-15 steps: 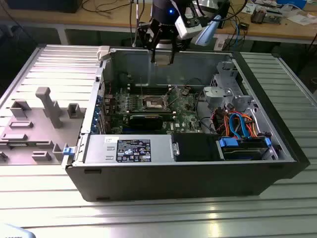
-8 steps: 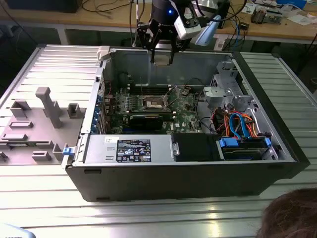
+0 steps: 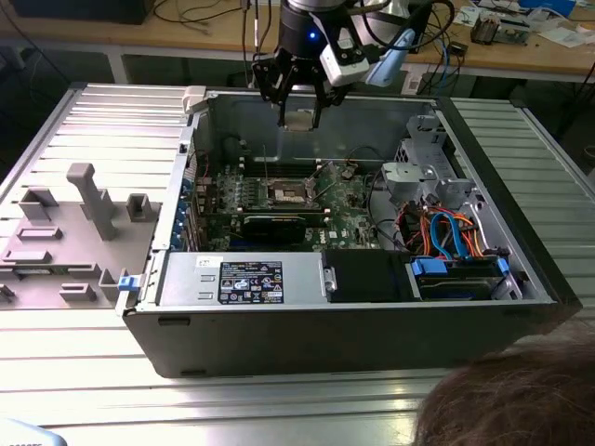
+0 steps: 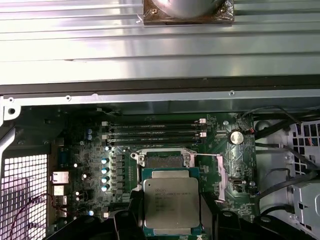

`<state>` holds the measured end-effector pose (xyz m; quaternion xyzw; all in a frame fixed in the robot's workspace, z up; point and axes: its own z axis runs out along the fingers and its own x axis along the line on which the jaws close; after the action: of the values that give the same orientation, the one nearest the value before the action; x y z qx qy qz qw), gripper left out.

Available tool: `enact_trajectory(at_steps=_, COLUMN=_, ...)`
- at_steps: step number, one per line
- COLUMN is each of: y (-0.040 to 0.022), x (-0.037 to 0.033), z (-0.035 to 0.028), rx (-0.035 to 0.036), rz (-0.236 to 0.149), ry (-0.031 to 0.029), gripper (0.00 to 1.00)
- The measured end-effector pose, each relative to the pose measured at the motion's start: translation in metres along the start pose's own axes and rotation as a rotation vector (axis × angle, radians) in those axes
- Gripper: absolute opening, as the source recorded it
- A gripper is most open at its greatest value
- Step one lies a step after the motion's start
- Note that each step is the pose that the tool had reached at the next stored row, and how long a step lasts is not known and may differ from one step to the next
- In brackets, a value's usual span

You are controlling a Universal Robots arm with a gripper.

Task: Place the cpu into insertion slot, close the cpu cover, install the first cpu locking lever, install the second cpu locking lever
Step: 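Place the cpu into insertion slot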

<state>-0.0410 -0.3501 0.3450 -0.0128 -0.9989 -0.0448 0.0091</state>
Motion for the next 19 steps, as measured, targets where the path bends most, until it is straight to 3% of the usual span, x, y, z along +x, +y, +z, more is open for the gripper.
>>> enact_trajectory(at_steps=2, y=-0.0006, x=0.0008, z=0.0065, rx=0.0000, rz=0.000, ry=0.0000, gripper=0.55)
enact_trajectory(at_steps=19, y=-0.0010, x=0.0010, z=0.0103, rx=0.0001, rz=0.000, ry=0.0000, gripper=0.55)
